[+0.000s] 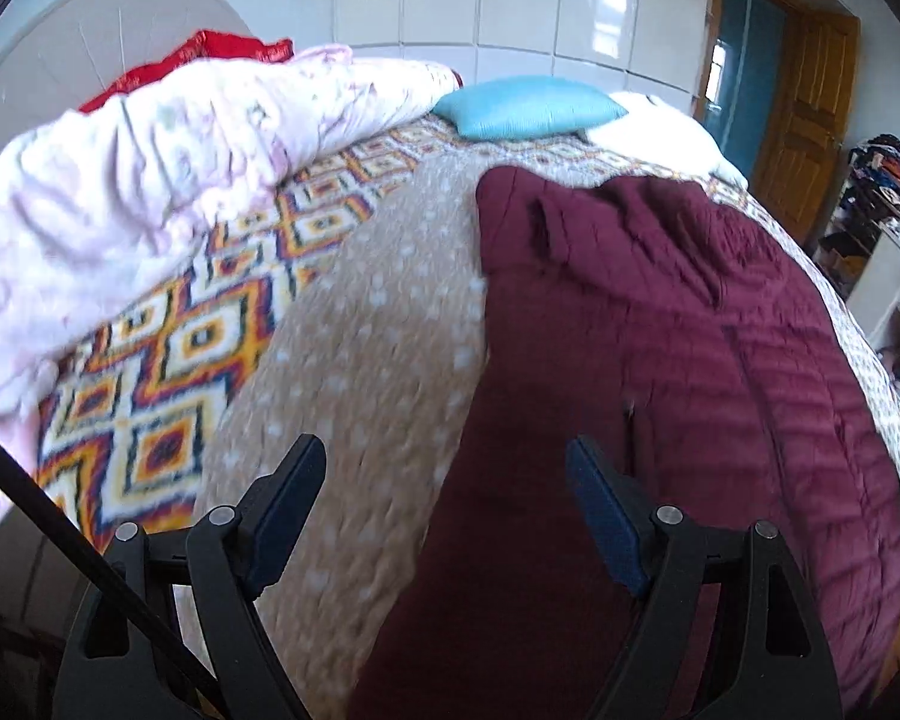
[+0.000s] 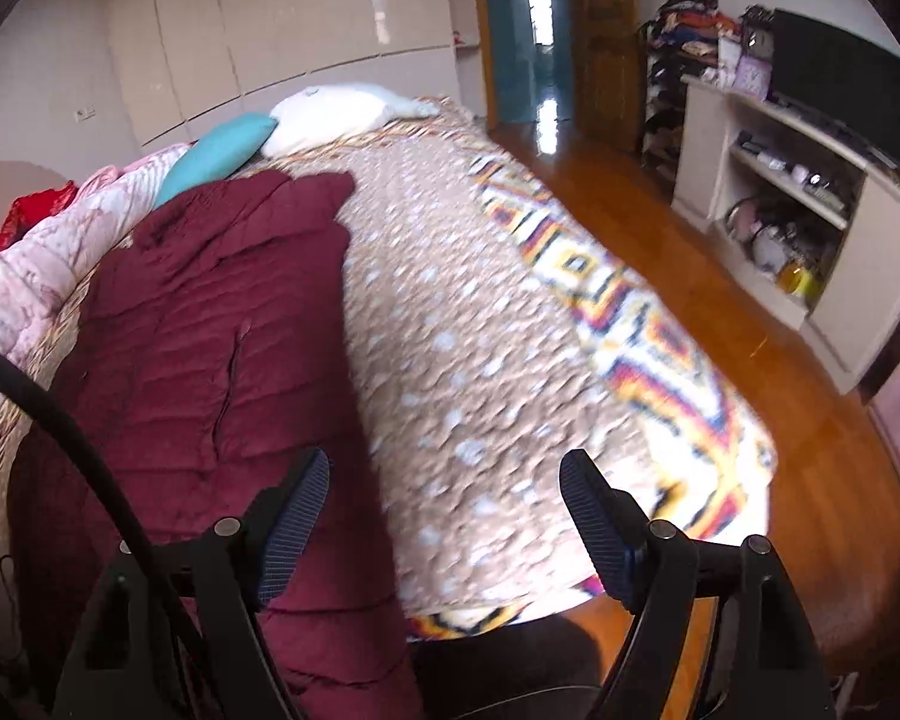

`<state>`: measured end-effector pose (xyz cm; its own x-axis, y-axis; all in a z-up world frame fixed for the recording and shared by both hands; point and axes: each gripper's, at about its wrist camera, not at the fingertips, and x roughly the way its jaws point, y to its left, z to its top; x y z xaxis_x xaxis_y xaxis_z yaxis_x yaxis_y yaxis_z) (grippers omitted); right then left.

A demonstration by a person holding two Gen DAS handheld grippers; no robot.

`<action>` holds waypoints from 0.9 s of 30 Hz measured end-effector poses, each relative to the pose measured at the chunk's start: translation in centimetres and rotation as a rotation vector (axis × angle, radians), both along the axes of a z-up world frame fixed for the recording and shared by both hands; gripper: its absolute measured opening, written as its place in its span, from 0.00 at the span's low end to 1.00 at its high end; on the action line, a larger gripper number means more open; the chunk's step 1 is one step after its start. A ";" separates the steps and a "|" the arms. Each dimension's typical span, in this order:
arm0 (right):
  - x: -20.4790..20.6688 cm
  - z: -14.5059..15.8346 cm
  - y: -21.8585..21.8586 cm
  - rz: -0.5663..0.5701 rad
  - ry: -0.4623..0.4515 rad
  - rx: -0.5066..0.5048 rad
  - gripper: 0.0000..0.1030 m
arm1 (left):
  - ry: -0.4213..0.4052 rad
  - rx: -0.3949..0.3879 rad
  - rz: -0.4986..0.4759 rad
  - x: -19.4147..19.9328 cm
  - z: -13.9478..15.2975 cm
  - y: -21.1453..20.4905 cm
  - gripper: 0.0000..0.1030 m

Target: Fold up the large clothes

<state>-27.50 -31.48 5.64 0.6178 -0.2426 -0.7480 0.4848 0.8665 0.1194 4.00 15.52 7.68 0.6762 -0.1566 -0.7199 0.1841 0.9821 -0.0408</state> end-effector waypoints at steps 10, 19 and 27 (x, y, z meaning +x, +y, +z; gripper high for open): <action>1.1 -6.9 -1.8 0.045 -0.046 0.338 0.82 | 0.265 -0.305 -0.128 -0.6 -6.5 4.6 0.68; -0.8 -8.6 -1.3 0.124 -0.112 0.535 0.85 | 0.319 -0.481 -0.168 -3.4 -8.6 7.3 0.66; -1.4 -10.5 4.4 0.214 0.013 0.465 0.85 | 0.312 -0.434 -0.152 -7.3 -9.4 8.5 0.66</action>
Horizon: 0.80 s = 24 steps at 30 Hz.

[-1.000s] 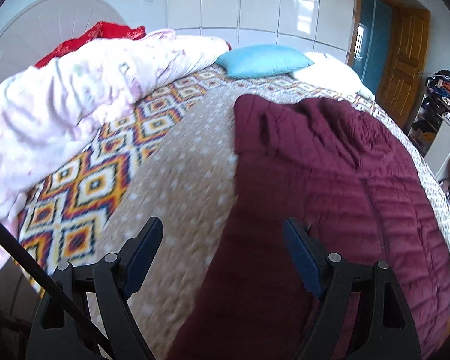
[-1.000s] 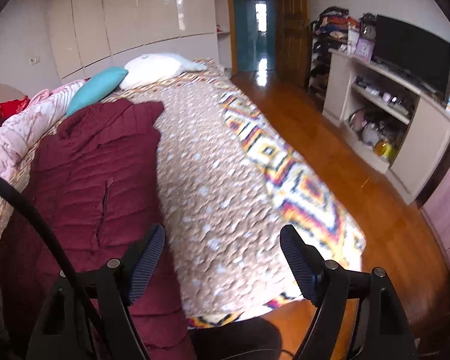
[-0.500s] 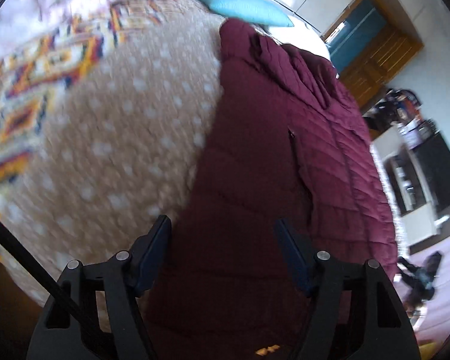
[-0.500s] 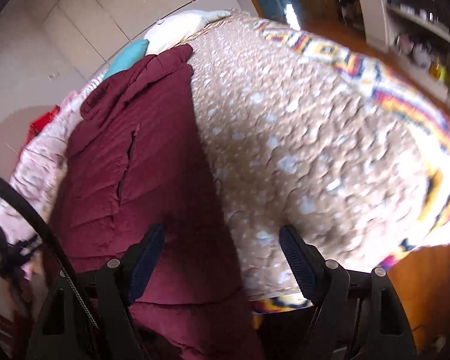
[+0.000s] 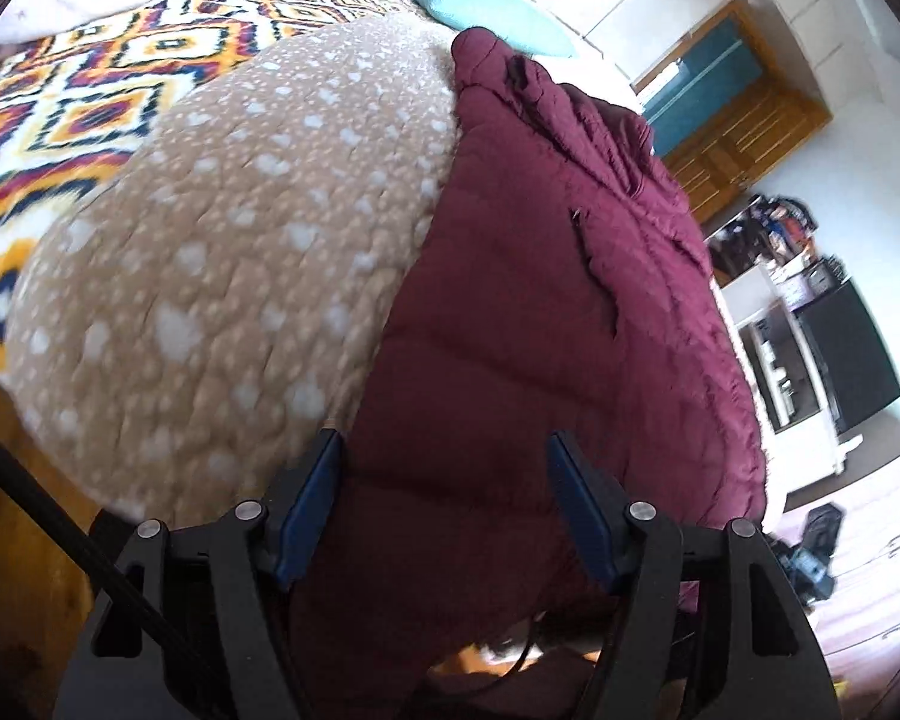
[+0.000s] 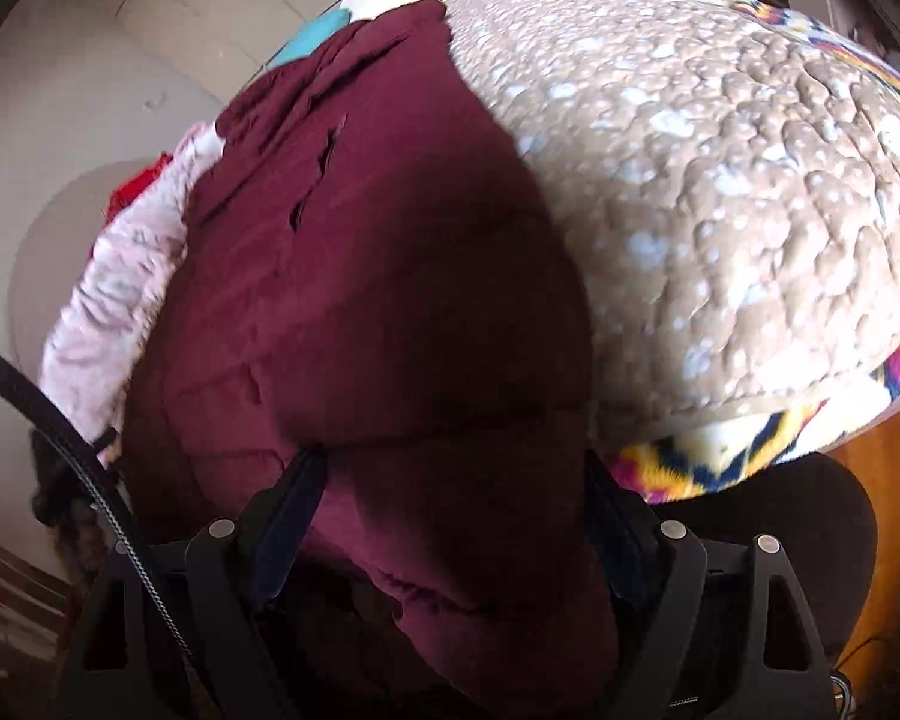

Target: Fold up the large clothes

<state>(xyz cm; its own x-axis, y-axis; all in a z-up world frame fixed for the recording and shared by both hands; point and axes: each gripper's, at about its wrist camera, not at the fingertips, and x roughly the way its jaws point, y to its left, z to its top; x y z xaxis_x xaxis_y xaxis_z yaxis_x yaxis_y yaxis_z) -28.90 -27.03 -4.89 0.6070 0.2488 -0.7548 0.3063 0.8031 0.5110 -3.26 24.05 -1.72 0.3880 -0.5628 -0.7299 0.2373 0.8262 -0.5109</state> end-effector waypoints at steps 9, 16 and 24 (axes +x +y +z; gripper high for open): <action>-1.4 -0.4 0.8 0.019 0.042 0.024 0.85 | 0.016 0.006 -0.014 -3.0 -1.4 0.9 0.66; -1.9 -1.2 2.3 0.031 0.068 -0.013 0.85 | 0.110 -0.042 -0.029 -3.8 -3.6 0.9 0.67; -0.8 -0.3 3.7 0.059 0.139 -0.152 0.53 | 0.108 0.019 -0.015 -4.8 -2.6 0.3 0.32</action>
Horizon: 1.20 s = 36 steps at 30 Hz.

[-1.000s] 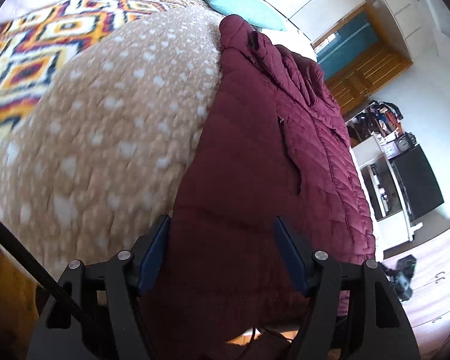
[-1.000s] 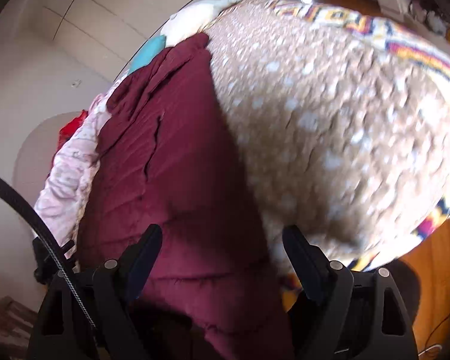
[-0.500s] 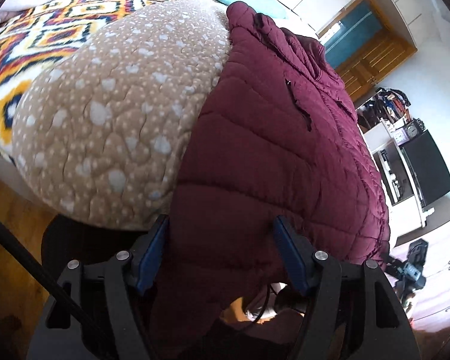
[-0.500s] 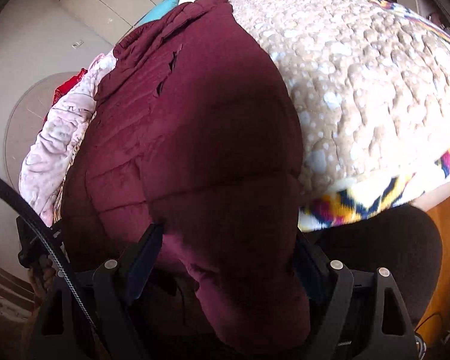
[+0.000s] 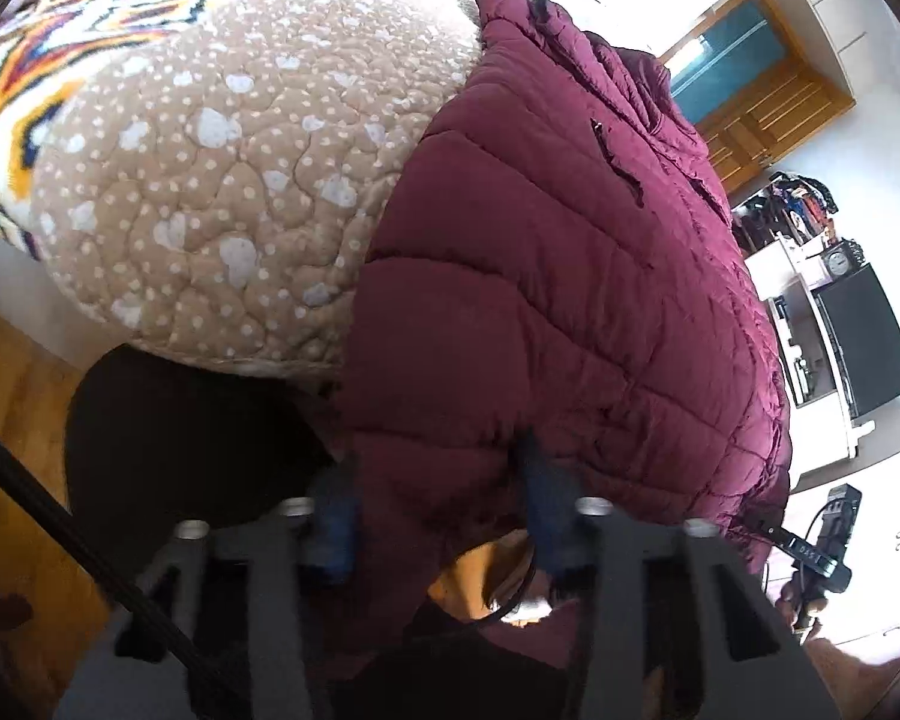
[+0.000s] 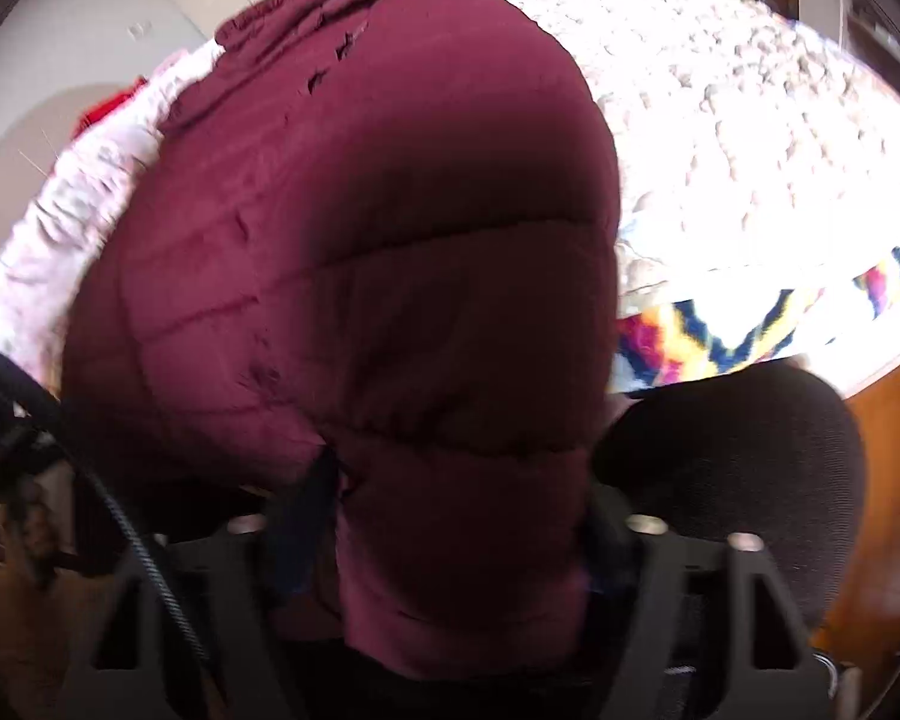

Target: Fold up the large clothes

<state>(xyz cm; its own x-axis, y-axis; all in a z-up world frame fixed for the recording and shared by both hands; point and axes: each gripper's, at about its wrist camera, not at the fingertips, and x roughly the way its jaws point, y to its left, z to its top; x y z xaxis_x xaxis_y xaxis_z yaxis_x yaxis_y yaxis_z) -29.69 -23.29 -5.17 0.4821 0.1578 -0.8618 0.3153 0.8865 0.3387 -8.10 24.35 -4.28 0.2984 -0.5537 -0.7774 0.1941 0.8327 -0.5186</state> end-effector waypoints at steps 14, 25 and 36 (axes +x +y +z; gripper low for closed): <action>3.5 18.5 -5.2 0.052 -0.455 0.193 0.29 | -0.230 -0.184 0.032 4.7 17.0 1.4 0.22; 21.7 16.9 -13.2 -0.193 -0.372 0.262 0.29 | -0.221 -0.085 0.149 23.6 17.2 -7.1 0.27; 29.7 8.7 -17.5 -0.338 -0.131 0.260 0.39 | -0.053 -0.090 0.192 32.2 11.8 -9.8 0.48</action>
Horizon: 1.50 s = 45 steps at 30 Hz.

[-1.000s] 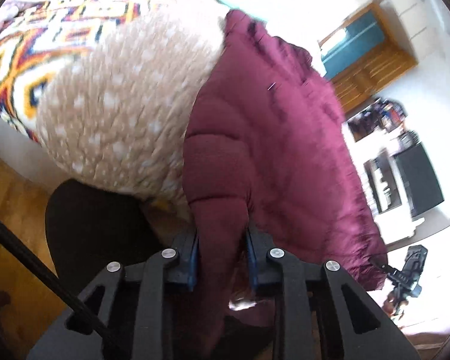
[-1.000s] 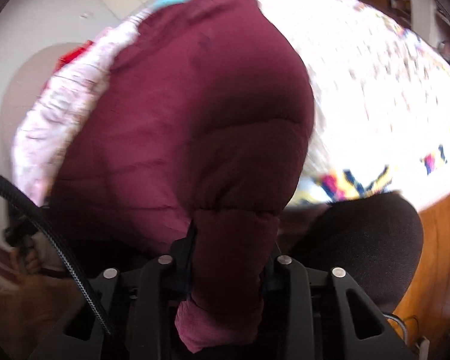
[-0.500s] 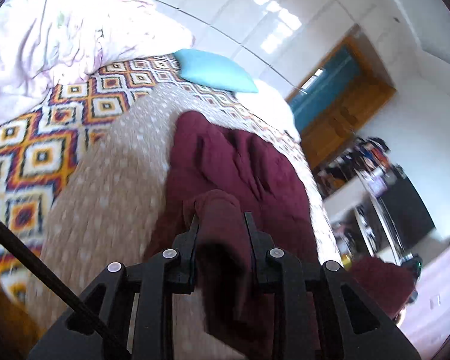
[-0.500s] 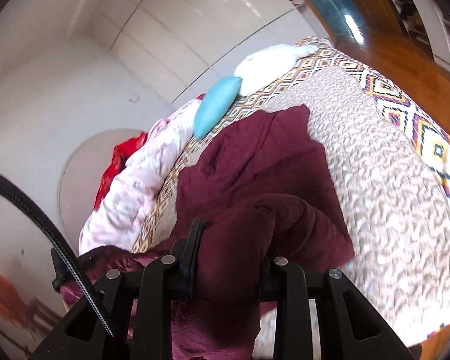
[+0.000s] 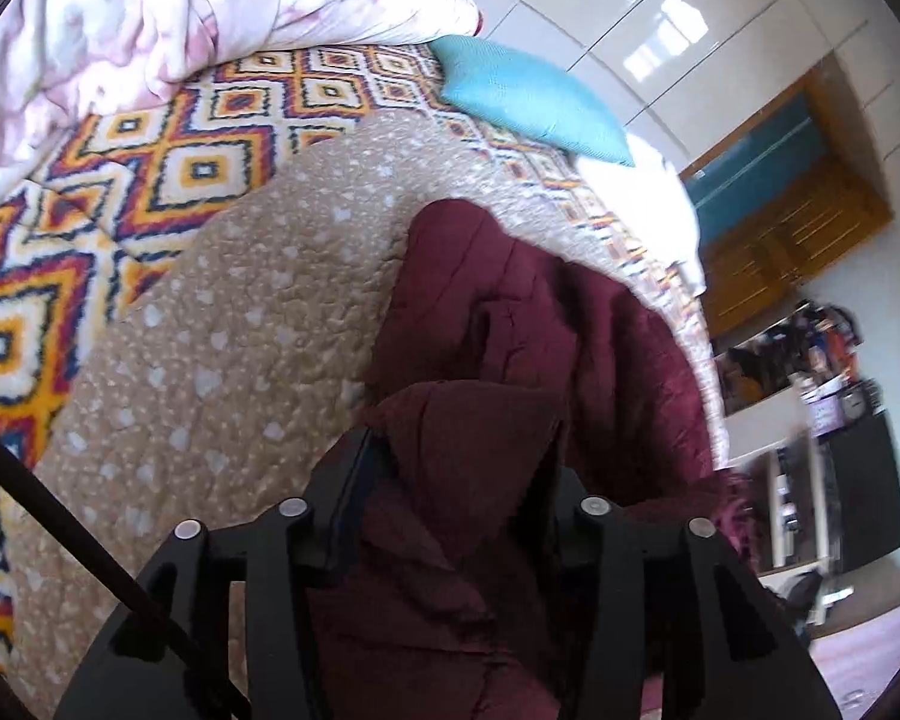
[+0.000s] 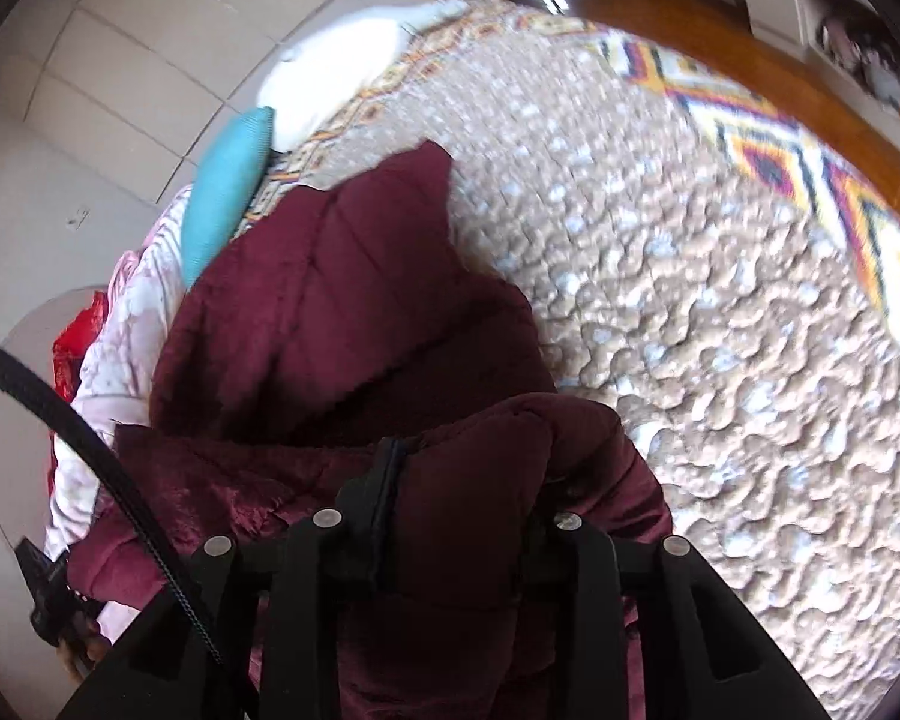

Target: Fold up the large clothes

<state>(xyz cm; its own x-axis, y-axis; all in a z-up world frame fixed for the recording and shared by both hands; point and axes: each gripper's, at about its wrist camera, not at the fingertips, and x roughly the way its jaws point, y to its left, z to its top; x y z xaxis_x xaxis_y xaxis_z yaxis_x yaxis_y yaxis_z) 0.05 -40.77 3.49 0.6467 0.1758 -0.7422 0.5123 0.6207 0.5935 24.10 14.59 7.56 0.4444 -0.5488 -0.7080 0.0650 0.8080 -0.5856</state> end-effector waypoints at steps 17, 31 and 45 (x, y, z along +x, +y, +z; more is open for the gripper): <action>-5.5 5.4 -3.0 0.024 -0.330 0.167 0.90 | -0.094 -0.019 -0.045 0.2 1.2 2.8 0.70; 4.2 2.5 -0.3 0.291 -0.012 -0.377 0.90 | -0.029 -0.009 -0.242 5.2 -5.3 -2.9 0.77; 1.3 5.3 1.0 0.238 -0.012 -0.515 0.22 | -0.201 0.060 -0.196 0.1 1.0 -2.2 0.33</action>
<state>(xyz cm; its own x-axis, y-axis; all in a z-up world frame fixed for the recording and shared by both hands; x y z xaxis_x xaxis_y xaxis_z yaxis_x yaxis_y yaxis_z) 1.39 -39.76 8.82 0.6425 -0.0654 -0.7635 0.3180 0.9292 0.1881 24.21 12.41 8.55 0.4686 -0.5977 -0.6505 0.3333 0.8016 -0.4964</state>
